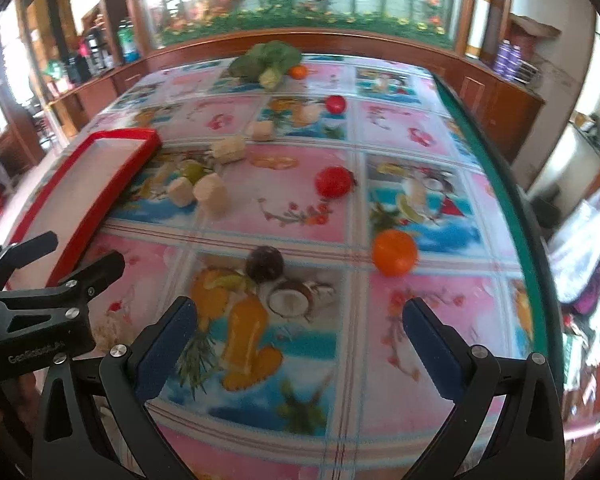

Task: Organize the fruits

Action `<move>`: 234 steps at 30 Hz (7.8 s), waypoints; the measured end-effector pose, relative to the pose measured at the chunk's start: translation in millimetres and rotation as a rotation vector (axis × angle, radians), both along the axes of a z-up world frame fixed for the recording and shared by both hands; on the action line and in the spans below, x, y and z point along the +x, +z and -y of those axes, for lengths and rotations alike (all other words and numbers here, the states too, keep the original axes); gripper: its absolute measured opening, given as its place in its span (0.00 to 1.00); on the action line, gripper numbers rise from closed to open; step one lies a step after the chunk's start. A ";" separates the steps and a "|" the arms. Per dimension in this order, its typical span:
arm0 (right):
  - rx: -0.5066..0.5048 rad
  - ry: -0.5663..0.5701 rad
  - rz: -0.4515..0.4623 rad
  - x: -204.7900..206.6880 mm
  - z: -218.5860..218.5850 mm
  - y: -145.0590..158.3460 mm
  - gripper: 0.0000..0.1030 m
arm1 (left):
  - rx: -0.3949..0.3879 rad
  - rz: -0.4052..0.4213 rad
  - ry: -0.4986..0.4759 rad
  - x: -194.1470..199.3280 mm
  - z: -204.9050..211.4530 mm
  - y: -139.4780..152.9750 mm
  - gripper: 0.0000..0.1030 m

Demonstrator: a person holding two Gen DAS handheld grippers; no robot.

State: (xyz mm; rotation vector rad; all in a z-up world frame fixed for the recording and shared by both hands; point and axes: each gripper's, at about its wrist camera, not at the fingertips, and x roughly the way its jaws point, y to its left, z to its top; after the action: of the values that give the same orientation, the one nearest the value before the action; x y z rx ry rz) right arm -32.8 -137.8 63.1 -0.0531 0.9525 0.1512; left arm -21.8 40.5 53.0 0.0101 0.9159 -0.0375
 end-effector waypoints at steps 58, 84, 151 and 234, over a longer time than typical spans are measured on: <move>0.096 0.200 -0.061 21.3 38.9 -34.5 0.27 | -0.224 -0.135 -0.038 80.1 47.6 -33.2 0.31; 0.088 0.212 -0.035 0.8 -27.8 -9.4 0.27 | -0.176 -0.072 -0.101 -1.0 -25.2 -8.1 0.31; 0.111 0.399 -0.022 3.8 -109.5 12.0 0.27 | -0.222 -0.027 0.007 -34.2 -97.4 4.5 0.36; 0.093 0.368 -0.044 -10.5 -91.0 3.1 0.52 | -0.012 -0.003 0.186 -25.9 -58.4 13.9 0.81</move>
State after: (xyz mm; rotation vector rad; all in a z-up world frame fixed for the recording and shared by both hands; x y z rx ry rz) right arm -43.3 -46.8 66.2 -0.1400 0.9714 0.5380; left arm -47.8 98.9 66.9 -0.0865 0.9161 0.1294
